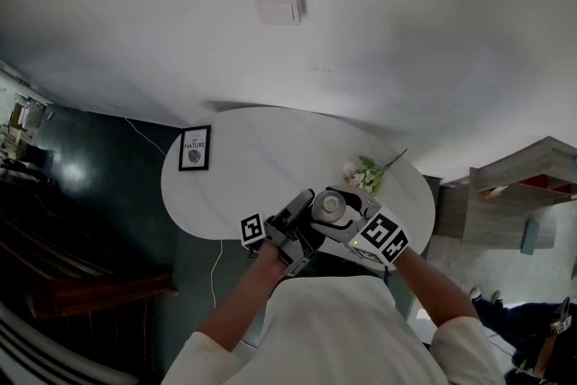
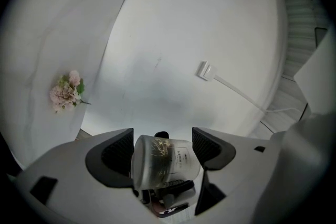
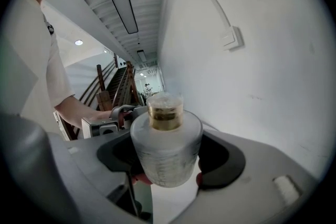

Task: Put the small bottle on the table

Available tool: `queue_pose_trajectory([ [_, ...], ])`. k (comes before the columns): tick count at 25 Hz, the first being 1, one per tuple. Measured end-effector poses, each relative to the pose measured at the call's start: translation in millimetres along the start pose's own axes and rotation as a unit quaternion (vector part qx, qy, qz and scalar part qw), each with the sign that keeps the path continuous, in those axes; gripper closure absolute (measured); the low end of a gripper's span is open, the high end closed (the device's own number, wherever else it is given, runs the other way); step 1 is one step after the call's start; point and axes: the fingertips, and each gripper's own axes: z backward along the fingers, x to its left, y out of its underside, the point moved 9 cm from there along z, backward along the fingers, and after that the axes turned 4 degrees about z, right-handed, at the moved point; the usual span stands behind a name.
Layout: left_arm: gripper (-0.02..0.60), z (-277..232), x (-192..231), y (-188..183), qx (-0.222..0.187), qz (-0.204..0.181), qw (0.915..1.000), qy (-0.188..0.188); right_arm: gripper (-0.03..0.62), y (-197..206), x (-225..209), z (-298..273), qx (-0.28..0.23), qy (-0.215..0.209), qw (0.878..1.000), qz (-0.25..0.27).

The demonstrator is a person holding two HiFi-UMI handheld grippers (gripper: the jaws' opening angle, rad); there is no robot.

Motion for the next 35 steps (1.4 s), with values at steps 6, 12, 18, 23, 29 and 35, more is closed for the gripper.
queue_pose_trajectory([
  [6,0.245,7,8,-7,-0.018,-0.009,0.9997,-0.014,0.249,17,-16,-6,0.009,-0.007,1.000,-0.016],
  [12,0.245,24,8,-16,-0.031,-0.007,0.9992,-0.026,0.249,28,-23,-13,0.011,0.003,0.999,-0.033],
  [18,0.245,51,8,-34,-0.035,0.014,0.9984,-0.042,0.249,42,-34,-29,0.021,0.030,0.998,-0.058],
  [23,0.245,77,5,-55,-0.042,0.030,0.9967,-0.063,0.249,58,-38,-49,0.027,0.051,0.995,-0.076],
  [29,0.245,111,1,-85,-0.055,0.032,0.9944,-0.084,0.249,90,-42,-76,0.038,0.075,0.992,-0.094],
  [35,0.245,135,-3,-108,-0.067,0.028,0.9917,-0.106,0.249,134,-42,-91,0.056,0.105,0.985,-0.125],
])
